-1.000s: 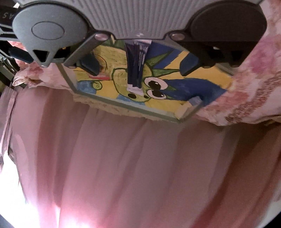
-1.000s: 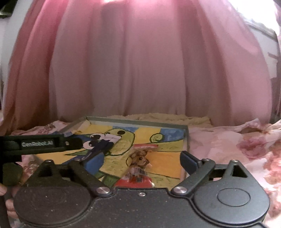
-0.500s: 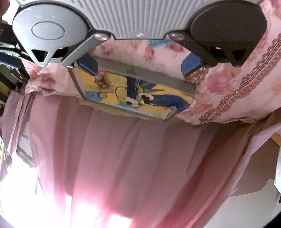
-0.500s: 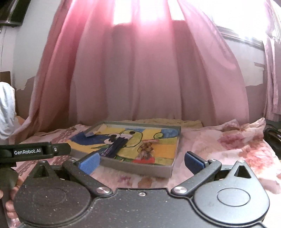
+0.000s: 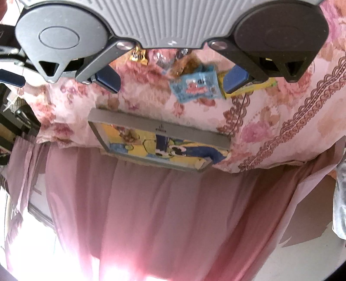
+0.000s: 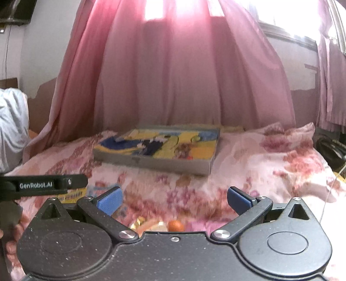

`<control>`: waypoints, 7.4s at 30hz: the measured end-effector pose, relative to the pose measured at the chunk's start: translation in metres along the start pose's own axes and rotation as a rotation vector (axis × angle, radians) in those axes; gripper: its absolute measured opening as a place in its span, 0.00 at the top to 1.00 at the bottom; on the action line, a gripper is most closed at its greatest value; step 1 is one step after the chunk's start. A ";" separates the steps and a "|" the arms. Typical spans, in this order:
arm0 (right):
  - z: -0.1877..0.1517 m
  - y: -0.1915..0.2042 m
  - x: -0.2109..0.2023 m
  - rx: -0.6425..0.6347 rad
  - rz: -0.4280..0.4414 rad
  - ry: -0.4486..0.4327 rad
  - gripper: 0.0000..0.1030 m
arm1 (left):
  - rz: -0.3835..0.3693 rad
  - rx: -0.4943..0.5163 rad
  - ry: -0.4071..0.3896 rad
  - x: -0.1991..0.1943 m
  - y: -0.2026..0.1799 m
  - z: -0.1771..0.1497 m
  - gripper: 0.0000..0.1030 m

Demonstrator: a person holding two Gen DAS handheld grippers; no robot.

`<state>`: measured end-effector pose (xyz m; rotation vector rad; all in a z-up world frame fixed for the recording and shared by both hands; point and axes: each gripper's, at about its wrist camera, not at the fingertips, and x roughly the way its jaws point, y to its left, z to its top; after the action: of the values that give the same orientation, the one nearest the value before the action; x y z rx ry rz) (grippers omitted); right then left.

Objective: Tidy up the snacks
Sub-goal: 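Withdraw both open tools from the tray back over the snacks, then grasp the orange-labelled cracker bar with the left gripper while the right grasps the wrapped round biscuit, then lift the cracker bar with the left tool while the right tool carries the biscuit toward the tray, then lower the cracker bar and biscuit into the tray and open both grippers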

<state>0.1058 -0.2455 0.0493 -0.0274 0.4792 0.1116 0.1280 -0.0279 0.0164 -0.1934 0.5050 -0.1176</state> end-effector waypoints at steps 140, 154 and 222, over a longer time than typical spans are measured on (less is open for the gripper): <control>0.038 -0.025 0.172 -0.185 -0.086 -0.301 0.51 | -0.101 0.112 0.051 0.182 -0.076 0.093 0.66; 0.044 -0.047 0.234 -0.074 -0.071 -0.210 0.50 | -0.053 0.065 0.088 0.250 -0.076 0.091 0.66; 0.084 -0.039 0.086 0.021 -0.123 -0.355 0.01 | 0.019 -0.098 -0.132 0.084 -0.038 0.111 0.00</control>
<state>0.2241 -0.2716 0.0839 -0.0163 0.1232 -0.0105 0.2527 -0.0608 0.0801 -0.2898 0.3811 -0.0611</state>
